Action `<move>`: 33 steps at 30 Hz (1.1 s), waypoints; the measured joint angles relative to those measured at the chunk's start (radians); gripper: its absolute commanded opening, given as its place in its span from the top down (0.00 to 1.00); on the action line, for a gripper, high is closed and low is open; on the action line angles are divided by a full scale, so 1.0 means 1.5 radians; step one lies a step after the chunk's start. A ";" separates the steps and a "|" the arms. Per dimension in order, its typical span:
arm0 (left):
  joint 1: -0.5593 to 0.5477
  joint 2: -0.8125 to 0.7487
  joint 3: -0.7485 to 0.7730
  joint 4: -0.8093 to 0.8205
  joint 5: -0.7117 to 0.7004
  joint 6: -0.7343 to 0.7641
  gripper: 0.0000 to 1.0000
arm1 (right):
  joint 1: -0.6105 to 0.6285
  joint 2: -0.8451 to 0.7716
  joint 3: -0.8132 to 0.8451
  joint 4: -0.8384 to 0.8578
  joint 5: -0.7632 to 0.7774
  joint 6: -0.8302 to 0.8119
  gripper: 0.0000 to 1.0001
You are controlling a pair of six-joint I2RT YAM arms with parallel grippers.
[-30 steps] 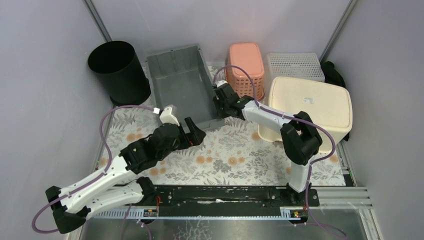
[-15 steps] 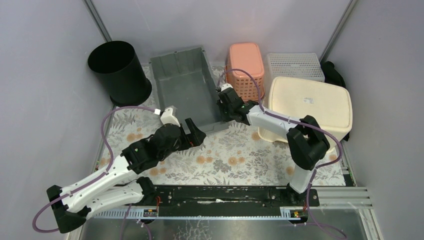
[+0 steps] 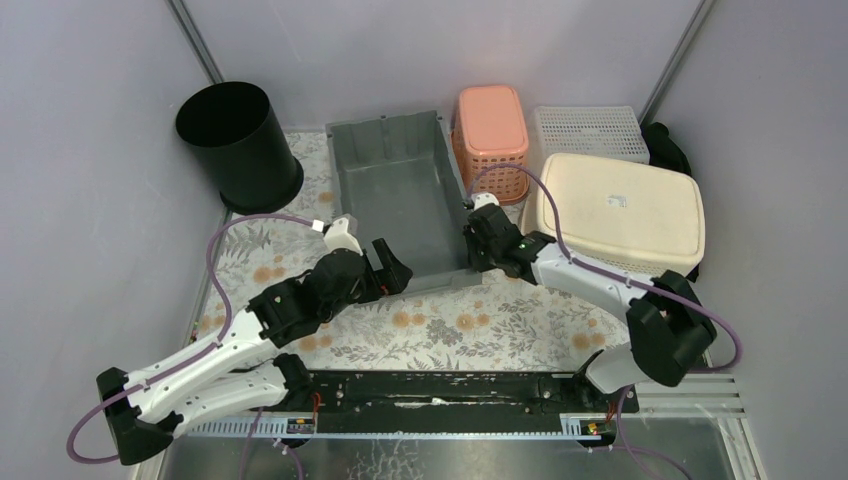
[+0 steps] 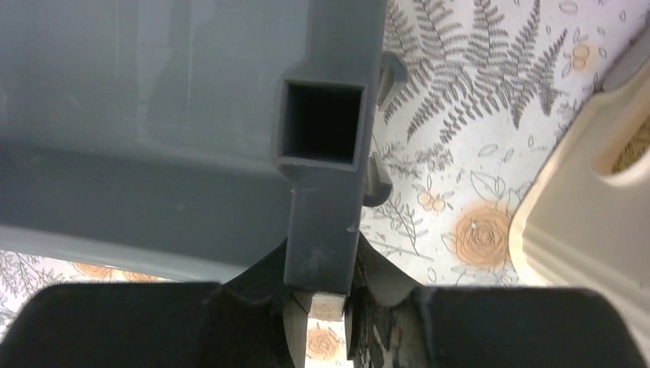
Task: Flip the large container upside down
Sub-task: Move the container to the center of the board.
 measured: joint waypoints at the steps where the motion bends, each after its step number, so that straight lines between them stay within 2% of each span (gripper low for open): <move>1: 0.000 0.000 0.000 0.000 0.000 0.000 0.00 | 0.001 -0.017 -0.017 0.003 0.000 0.004 1.00; 5: 0.000 0.002 0.000 0.004 0.000 0.001 0.00 | 0.001 -0.054 -0.055 0.010 -0.001 0.021 1.00; 12: 0.000 0.015 0.000 0.006 0.000 0.003 0.00 | 0.002 -0.058 -0.062 0.017 0.001 0.028 1.00; 17: 0.000 0.007 0.000 0.006 -0.001 0.003 0.00 | 0.003 -0.057 -0.062 0.018 0.001 0.028 0.96; 24: 0.000 0.001 -0.008 0.010 -0.005 0.002 0.00 | 0.003 -0.057 -0.062 0.019 0.001 0.028 0.85; 33: 0.000 0.002 -0.013 0.015 -0.005 0.000 0.00 | 0.003 -0.070 -0.076 0.029 0.000 0.025 0.80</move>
